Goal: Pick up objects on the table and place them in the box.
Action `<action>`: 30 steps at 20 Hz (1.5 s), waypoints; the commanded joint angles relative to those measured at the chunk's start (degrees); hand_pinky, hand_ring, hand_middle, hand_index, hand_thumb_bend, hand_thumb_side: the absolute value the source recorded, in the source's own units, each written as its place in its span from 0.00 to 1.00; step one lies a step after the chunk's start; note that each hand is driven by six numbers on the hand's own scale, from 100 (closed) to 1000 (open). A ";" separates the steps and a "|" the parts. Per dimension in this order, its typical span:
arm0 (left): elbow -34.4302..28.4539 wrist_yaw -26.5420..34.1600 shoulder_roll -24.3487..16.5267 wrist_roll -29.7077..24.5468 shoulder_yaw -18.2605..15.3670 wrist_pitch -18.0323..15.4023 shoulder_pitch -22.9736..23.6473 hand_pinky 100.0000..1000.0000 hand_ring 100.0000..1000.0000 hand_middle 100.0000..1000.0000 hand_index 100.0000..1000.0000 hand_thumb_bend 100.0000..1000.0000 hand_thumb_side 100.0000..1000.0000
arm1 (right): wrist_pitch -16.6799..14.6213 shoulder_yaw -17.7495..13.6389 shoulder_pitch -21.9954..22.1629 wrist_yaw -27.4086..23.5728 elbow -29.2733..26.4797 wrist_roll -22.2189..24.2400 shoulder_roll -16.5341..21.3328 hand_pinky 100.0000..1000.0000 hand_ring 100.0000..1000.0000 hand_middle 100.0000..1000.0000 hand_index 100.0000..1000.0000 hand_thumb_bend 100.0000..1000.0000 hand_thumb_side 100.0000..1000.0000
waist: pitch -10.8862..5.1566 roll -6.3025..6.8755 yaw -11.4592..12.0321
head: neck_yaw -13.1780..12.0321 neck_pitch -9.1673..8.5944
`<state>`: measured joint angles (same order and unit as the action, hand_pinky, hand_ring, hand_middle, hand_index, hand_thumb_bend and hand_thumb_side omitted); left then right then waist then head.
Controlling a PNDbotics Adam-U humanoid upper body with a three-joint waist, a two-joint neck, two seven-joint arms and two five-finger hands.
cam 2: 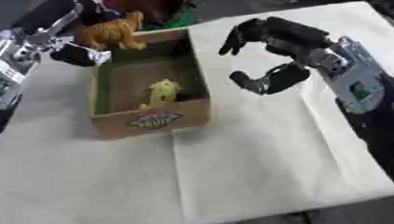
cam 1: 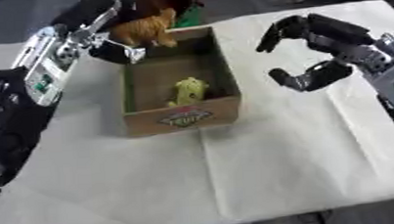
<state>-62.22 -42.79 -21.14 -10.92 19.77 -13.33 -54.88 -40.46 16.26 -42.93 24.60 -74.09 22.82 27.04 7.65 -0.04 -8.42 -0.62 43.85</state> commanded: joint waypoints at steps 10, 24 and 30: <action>4.91 0.68 3.39 -11.51 1.84 -4.21 0.91 0.66 0.59 0.53 0.67 0.32 0.16 | -1.92 1.28 -1.00 1.35 1.11 2.84 -0.51 0.64 0.61 0.64 0.76 0.15 0.46 | -0.57 0.20 -0.43 | -0.34 0.27; -10.68 17.51 -5.00 -0.81 -3.87 6.94 5.86 0.69 0.59 0.58 0.75 0.44 0.19 | -1.56 0.08 -0.22 1.64 1.43 1.51 1.00 0.64 0.61 0.64 0.76 0.12 0.46 | -0.72 0.24 1.43 | 1.41 0.27; -22.33 34.48 -10.14 7.80 -7.85 13.17 16.65 0.66 0.55 0.54 0.74 0.32 0.13 | -0.64 -1.64 0.97 0.31 -0.15 -0.06 3.12 0.64 0.61 0.64 0.76 0.10 0.43 | -0.35 0.32 3.14 | 2.24 0.27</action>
<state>-81.48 -11.64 -28.84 -4.93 13.33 -1.16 -37.58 -40.98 15.69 -41.15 25.58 -72.82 22.96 28.08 8.08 0.26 -5.12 1.35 43.85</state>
